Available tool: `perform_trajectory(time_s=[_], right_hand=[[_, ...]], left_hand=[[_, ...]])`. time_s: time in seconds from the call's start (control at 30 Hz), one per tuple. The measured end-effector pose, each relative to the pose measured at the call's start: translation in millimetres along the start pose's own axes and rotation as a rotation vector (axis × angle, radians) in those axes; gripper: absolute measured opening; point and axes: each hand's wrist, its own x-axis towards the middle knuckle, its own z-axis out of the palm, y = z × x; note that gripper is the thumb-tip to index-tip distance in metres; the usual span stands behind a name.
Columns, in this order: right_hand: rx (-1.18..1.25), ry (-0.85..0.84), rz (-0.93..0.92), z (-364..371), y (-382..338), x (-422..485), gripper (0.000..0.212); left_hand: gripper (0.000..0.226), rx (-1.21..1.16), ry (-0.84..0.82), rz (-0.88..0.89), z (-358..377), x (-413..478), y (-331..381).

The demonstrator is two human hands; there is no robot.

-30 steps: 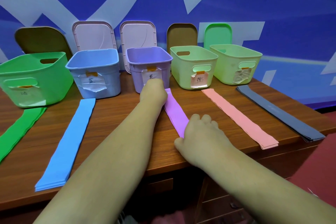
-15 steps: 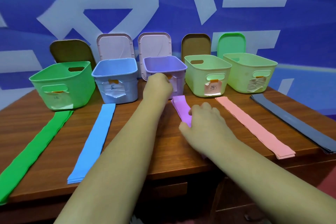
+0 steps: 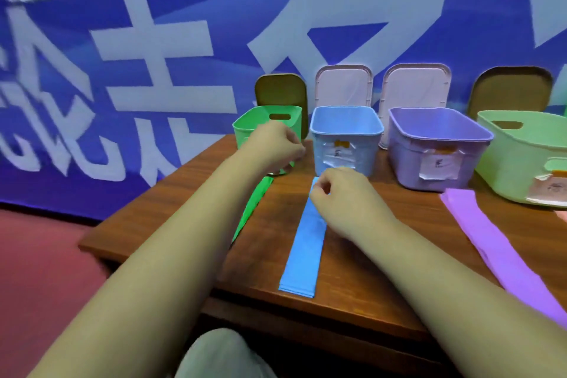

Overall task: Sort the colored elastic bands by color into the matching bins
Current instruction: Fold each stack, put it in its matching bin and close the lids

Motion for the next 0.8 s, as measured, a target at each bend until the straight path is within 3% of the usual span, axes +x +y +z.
perform_trajectory(time_s=[0.2, 0.47, 0.6, 0.8], right_hand=[[-0.009, -0.104, -0.019, 45.4, -31.1, 66.1, 0.025], [-0.08, -0.23, 0.046, 84.3, -30.7, 143.0, 0.03], [-0.144, -0.246, 0.035, 105.5, -19.5, 156.9, 0.03], [-0.205, -0.206, 0.021, 121.3, -10.5, 159.5, 0.039]], left_hand=[[0.016, -0.021, -0.069, -0.116, -41.0, 5.9, -92.3], [0.009, 0.07, -0.058, -0.171, -5.9, 42.9, -146.4], [0.012, 0.1, 0.061, -0.17, 21.4, 44.0, -162.9], [0.034, 0.141, -0.01, -0.164, 34.3, 50.6, -165.2]])
